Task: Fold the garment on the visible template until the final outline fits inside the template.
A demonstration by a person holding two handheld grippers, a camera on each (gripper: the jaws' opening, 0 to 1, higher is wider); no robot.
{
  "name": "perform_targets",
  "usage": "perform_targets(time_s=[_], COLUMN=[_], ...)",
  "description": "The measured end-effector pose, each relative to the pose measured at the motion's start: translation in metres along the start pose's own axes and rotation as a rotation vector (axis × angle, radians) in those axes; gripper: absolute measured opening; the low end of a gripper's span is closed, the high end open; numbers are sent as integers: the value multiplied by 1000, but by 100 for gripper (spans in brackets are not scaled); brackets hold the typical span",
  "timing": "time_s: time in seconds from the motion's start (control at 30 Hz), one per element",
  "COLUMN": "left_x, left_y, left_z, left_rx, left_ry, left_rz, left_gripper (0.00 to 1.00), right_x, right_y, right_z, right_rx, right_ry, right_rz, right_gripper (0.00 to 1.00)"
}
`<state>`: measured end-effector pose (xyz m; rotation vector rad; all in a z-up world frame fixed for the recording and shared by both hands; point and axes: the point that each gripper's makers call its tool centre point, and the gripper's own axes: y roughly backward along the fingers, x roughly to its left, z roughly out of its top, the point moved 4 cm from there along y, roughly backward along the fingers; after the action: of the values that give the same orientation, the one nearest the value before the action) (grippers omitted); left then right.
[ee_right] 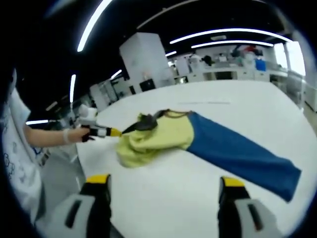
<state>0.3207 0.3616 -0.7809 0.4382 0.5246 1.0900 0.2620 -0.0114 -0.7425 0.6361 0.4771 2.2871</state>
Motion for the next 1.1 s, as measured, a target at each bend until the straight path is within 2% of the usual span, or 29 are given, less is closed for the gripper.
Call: perform_targets(time_s=[0.1, 0.4, 0.57, 0.67, 0.73, 0.9, 0.97, 1.0, 1.1], left_x=[9, 65, 100, 120, 146, 169, 186, 184, 198], left_y=[11, 55, 74, 85, 90, 100, 100, 104, 103], left_z=[3, 10, 0, -8, -13, -22, -25, -25, -21], left_rx=[-4, 5, 45, 57, 74, 95, 103, 103, 104], left_ry=[-4, -2, -1, 39, 55, 86, 102, 112, 119], left_rz=[14, 98, 156, 191, 218, 261, 278, 287, 301], left_gripper=[0, 0, 0, 0, 0, 0, 0, 0, 0], right_x=[2, 7, 10, 12, 12, 11, 11, 10, 8], right_y=[0, -2, -4, -5, -6, -8, -10, -10, -11], right_z=[1, 1, 3, 4, 5, 9, 12, 13, 16], right_rx=[0, 5, 5, 8, 10, 1, -9, -12, -21], right_ry=[4, 11, 15, 18, 20, 23, 27, 28, 31], right_rz=[3, 10, 13, 13, 14, 2, -8, -12, -24], right_gripper=[90, 90, 90, 90, 90, 89, 89, 89, 90])
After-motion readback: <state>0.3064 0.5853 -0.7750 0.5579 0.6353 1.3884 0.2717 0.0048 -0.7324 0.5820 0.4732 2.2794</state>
